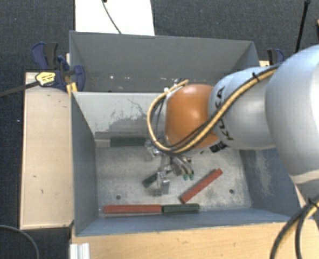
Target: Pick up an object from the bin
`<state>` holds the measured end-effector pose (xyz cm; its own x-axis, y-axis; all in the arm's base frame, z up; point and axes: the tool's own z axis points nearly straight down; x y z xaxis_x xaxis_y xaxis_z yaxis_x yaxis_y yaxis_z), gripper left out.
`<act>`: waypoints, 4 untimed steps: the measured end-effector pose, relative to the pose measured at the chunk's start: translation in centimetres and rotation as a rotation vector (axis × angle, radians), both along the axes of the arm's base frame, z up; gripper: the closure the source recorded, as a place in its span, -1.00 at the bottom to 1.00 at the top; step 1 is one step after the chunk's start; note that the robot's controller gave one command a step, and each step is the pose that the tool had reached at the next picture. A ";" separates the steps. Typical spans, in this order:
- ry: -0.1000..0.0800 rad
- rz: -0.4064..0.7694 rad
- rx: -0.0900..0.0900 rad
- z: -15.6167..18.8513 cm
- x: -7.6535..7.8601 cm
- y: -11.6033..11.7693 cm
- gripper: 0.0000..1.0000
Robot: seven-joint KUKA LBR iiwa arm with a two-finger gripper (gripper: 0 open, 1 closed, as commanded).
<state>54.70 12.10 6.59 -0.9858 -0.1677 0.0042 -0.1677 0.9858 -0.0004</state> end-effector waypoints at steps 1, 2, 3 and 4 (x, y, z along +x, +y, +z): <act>-0.002 -0.006 0.002 0.1 0.0 0.0 -1.00; -0.003 -0.017 0.002 0.1 0.1 0.0 -1.00; -0.004 -0.031 0.002 0.1 0.1 0.1 -1.00; -0.004 -0.046 0.003 0.2 0.2 0.1 -1.00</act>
Offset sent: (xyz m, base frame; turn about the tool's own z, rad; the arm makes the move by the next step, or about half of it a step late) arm 0.0000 0.0000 0.0000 0.0000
